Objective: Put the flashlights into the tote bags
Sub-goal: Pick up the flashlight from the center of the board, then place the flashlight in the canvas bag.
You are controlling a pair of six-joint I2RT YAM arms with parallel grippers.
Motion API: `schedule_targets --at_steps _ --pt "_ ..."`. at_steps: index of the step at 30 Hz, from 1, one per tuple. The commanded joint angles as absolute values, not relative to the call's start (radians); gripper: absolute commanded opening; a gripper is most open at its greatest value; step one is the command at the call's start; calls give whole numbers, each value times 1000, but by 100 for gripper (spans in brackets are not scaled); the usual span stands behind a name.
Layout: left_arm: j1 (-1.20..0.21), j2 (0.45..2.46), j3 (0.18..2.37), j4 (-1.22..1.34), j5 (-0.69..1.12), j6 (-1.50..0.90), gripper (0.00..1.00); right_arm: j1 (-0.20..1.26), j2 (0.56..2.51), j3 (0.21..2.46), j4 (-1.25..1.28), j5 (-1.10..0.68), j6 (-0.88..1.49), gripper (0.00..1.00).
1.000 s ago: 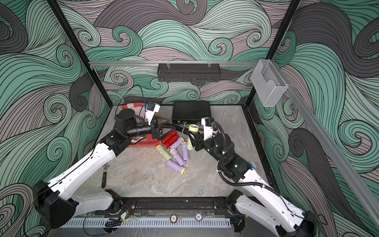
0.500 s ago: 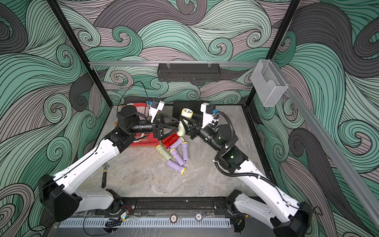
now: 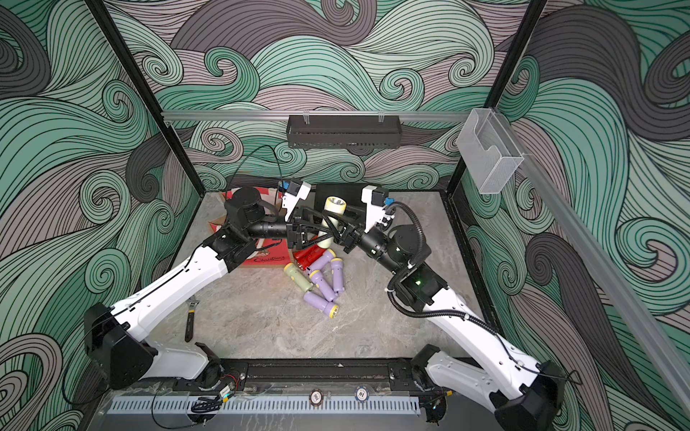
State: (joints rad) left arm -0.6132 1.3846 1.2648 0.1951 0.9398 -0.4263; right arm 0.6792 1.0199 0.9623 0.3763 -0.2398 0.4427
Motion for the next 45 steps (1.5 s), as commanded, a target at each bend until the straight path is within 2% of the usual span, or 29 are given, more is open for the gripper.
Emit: schedule_targets --at_steps 1,4,7,13,17,20,21,25,29,31,38,41,45 --pt "-621 1401 1305 216 963 -417 61 675 1017 959 426 -252 457 0" --pt "-623 1407 1305 215 965 -414 60 674 1020 959 425 -251 453 0" --pt "-624 1411 1306 215 964 -411 52 675 1024 964 420 -252 449 0" --pt "-625 1409 1307 208 962 -406 28 675 1035 966 411 -244 444 0" --pt "-624 1400 1309 174 946 -384 6 675 1039 963 401 -241 438 0" --pt "-624 1386 1309 127 894 -355 0 675 1037 962 383 -236 429 0" --pt "-624 1381 1310 108 870 -343 0 675 1036 963 377 -236 425 3" --pt "-620 1360 1347 -69 697 -254 0 675 1024 959 332 -210 409 43" --pt "-599 1335 1370 -177 564 -216 0 676 1008 944 272 -165 389 75" --pt "-583 1328 1390 -232 509 -200 0 676 995 937 242 -149 377 99" --pt "-483 1383 1572 -574 185 -152 0 676 960 913 115 -90 341 99" --pt "-422 1443 1639 -661 118 -184 0 675 967 920 67 -87 333 99" --pt "-394 1507 1703 -745 -75 -184 0 677 991 952 3 -103 321 99"
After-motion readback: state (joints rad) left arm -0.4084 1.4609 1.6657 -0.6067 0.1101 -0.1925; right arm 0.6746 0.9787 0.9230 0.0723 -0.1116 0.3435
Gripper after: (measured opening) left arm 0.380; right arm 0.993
